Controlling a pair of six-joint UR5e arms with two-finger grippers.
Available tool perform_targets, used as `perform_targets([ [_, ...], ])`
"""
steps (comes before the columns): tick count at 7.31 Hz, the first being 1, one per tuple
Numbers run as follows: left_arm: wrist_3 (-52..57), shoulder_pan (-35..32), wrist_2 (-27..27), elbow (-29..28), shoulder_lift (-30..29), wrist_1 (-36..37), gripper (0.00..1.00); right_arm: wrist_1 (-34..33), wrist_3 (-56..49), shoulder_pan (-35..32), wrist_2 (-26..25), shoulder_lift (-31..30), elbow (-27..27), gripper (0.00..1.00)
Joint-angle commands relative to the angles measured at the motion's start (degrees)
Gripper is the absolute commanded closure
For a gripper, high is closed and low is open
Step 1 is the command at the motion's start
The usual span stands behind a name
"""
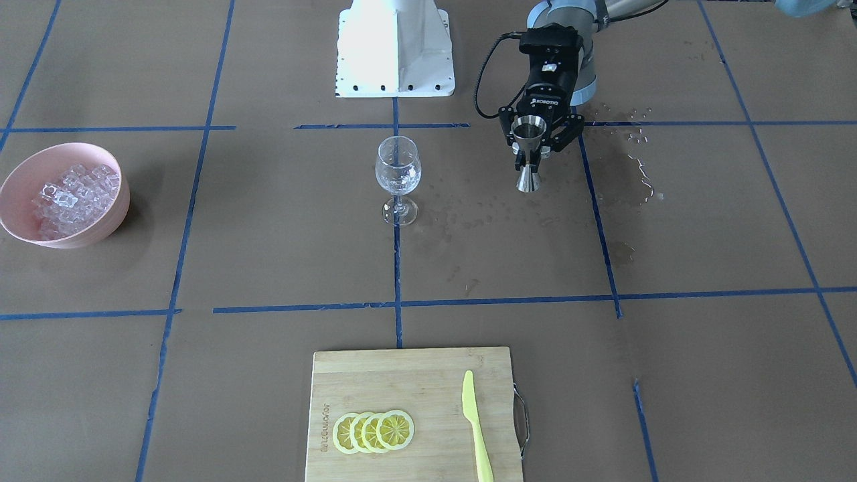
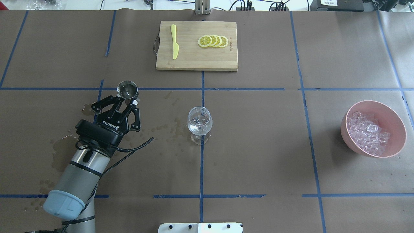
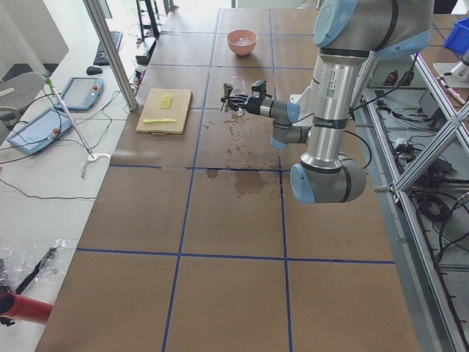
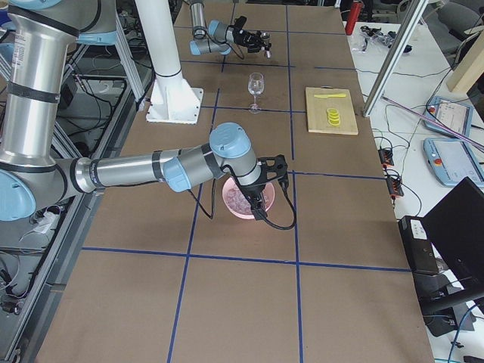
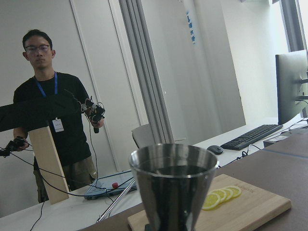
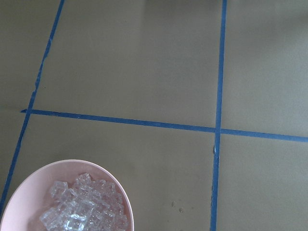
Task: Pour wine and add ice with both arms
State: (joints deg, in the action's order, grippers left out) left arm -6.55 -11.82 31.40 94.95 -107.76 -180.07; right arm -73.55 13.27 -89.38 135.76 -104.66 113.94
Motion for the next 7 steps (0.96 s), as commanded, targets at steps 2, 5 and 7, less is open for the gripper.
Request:
perform_targets([
  [2, 0.66, 1.0, -0.28, 0.5, -5.59, 13.54, 1.0, 0.07, 0.0, 0.0, 0.03, -0.45, 0.05, 0.0],
  [5, 0.75, 3.9, -0.46, 0.15, -8.69, 24.29, 1.0, 0.07, -0.09, 0.0, 0.12, -0.89, 0.05, 0.0],
  [7, 6.06, 4.08, -0.46, 0.24, -12.45, 29.75, 1.0, 0.07, -0.09, 0.0, 0.12, -0.98, 0.05, 0.0],
])
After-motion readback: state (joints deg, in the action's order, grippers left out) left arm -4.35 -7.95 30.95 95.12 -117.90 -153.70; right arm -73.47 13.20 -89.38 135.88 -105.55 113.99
